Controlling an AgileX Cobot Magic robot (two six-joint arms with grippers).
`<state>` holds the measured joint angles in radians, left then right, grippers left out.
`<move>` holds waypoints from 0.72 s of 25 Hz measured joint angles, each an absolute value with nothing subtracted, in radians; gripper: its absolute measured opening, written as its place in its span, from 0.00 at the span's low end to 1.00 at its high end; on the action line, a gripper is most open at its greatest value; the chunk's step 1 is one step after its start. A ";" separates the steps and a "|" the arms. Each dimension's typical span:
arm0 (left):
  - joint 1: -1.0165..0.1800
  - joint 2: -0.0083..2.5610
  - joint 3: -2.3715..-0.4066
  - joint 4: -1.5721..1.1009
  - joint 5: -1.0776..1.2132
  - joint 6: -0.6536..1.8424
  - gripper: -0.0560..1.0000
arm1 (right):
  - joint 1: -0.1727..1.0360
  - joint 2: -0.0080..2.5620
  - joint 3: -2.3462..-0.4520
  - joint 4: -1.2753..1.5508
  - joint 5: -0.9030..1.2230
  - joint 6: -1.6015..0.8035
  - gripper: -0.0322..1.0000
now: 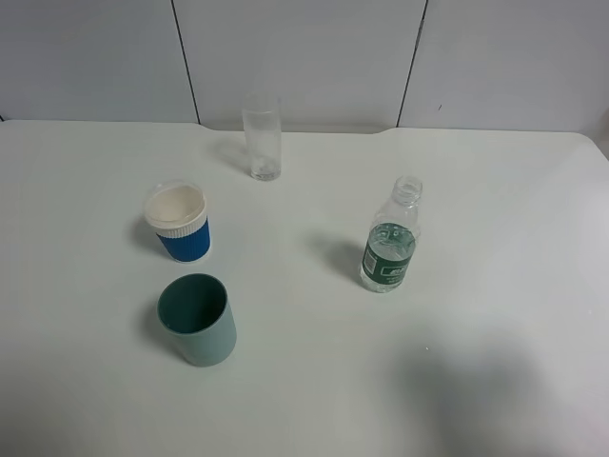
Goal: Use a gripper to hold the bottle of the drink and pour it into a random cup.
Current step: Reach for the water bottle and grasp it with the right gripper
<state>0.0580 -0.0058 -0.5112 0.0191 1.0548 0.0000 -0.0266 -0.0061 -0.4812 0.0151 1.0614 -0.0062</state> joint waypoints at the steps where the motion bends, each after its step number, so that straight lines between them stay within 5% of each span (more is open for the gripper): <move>1: 0.058 -0.006 -0.511 0.019 1.055 0.000 0.98 | -0.027 -0.006 -0.481 0.015 1.061 -0.006 0.97; 18: 0.058 -0.006 -0.511 0.019 1.055 0.000 0.98 | -0.027 -0.006 -0.481 0.015 1.061 -0.006 0.97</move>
